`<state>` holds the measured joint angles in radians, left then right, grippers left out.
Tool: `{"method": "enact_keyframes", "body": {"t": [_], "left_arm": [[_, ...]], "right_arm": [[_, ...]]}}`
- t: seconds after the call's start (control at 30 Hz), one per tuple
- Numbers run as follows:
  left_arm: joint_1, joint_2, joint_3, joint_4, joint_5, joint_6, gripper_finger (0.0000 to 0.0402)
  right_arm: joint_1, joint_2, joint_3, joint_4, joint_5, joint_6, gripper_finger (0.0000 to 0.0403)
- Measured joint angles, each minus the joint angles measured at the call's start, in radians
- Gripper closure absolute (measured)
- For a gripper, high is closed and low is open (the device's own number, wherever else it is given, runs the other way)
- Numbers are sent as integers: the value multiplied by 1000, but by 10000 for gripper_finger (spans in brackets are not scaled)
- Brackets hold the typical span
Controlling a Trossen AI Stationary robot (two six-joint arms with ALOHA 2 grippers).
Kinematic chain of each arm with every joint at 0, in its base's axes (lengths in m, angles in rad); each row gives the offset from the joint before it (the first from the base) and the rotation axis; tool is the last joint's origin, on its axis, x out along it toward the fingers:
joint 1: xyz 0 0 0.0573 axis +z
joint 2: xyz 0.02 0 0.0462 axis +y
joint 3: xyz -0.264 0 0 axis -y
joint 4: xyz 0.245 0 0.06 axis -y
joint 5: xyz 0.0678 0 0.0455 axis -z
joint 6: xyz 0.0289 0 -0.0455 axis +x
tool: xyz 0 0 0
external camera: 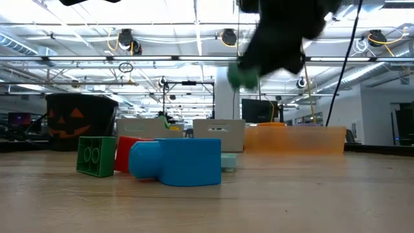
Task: Pick & Place Toys
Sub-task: Put the green game piece into the left gray bin
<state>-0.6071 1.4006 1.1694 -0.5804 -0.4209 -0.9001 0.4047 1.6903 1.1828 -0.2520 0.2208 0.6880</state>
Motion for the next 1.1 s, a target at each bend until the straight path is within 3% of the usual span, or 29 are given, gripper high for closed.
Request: {"method": "enact_keyframes", "body": {"t": [0.17,0.37,0.7,0.9,1.1], "left_arm": [[31,0,0,12,2,39,108],[102,0,0,131,37,176,108],[211,-1,1,303,49,590,108],[227,-10,1,314,3,836,108],[218,-10,1,473,-15,1117,108]], "right_arm": [[-28,-149,0,49,46,-6,291],[-78,-262,0,192,7,-65,291],[-231,-289,0,299,-465,16,291],[-313,-288,-1,399,-705,125,291],[-388,-272,-2,458,-881,241,291]]}}
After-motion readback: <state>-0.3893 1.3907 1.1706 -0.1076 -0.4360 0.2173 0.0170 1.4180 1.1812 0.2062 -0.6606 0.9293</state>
